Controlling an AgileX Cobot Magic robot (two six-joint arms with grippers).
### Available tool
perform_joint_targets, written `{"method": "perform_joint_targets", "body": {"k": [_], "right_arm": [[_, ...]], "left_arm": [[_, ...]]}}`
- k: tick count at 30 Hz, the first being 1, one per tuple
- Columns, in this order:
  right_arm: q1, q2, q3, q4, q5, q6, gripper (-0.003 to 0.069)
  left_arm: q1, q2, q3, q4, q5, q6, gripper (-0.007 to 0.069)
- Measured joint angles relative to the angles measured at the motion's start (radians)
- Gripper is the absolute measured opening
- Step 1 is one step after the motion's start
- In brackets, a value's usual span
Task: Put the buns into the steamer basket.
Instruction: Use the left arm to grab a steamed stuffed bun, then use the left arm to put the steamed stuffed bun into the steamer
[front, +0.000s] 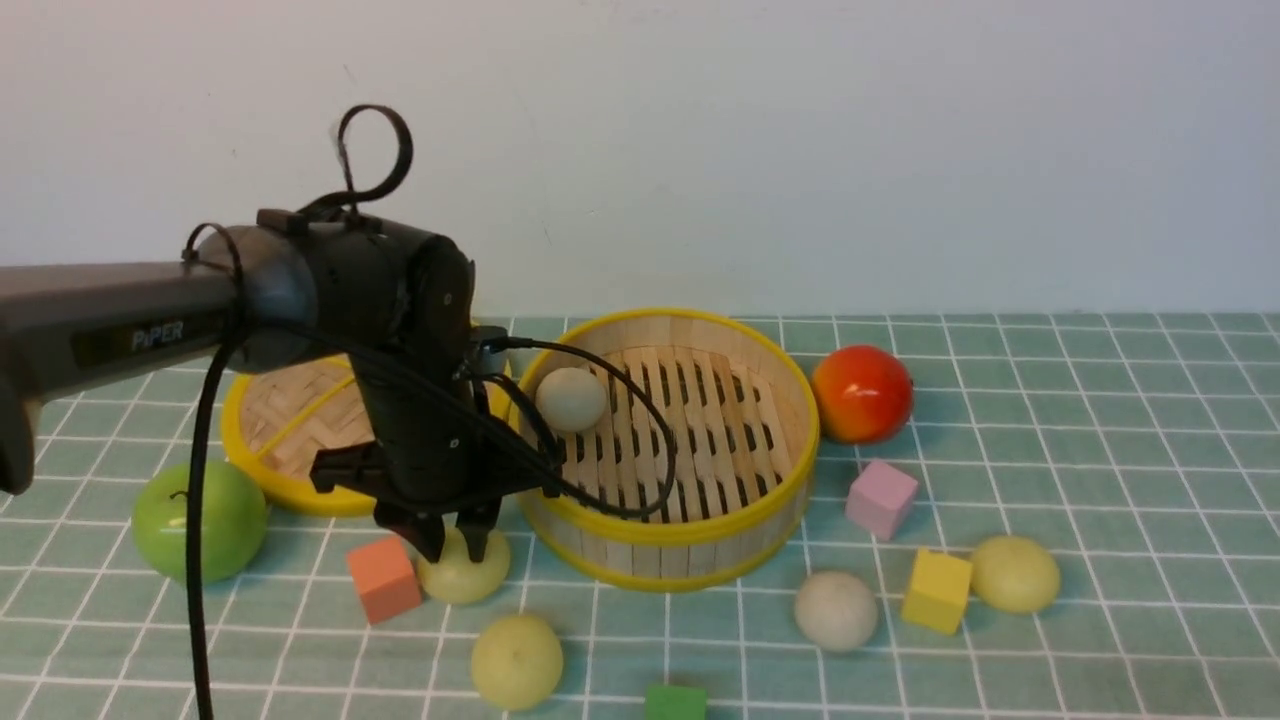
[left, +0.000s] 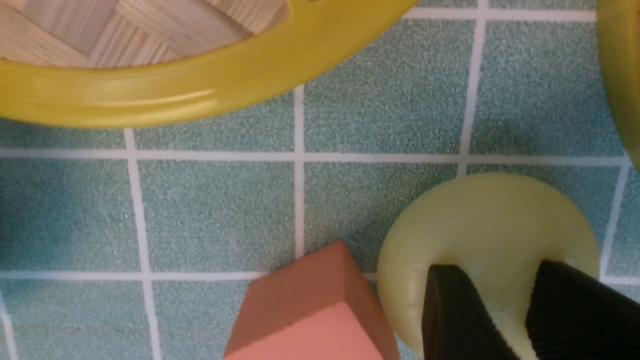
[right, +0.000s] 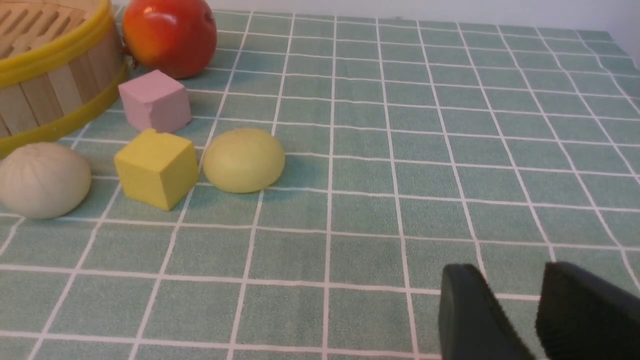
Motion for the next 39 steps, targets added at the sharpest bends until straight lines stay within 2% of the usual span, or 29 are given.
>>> {"method": "perform_joint_targets", "body": {"k": [3,6,7,8,10,19,26,33,39], "right_arm": [[0.000,0.000,0.000,0.000,0.000,0.000,0.0238],[0.000,0.000,0.000,0.000,0.000,0.000,0.0238],[0.000,0.000,0.000,0.000,0.000,0.000,0.0238],[0.000,0.000,0.000,0.000,0.000,0.000,0.0238],[0.000,0.000,0.000,0.000,0.000,0.000,0.0238],[0.000,0.000,0.000,0.000,0.000,0.000,0.0238],[0.000,0.000,0.000,0.000,0.000,0.000,0.0238],[0.000,0.000,0.000,0.000,0.000,0.000,0.0238],[0.000,0.000,0.000,0.000,0.000,0.000,0.0238]], "left_arm": [[0.000,-0.003,-0.008,-0.003,0.011,0.029,0.0179],[0.001,-0.013,-0.036,-0.003,0.035,0.044,0.0081],[0.001,-0.013,-0.039,-0.003,0.035,0.044,0.0074],[0.001,-0.016,-0.059,-0.003,0.053,0.045,0.0020],[0.001,-0.016,-0.086,-0.002,0.078,0.052,-0.0012],[0.001,-0.017,-0.159,-0.033,0.157,0.092,-0.0013],[-0.005,-0.030,-0.340,-0.065,0.245,0.108,-0.0013],[-0.063,0.011,-0.425,-0.140,0.204,0.124,-0.0013],[-0.073,0.123,-0.425,-0.144,0.174,0.107,-0.0006]]}}
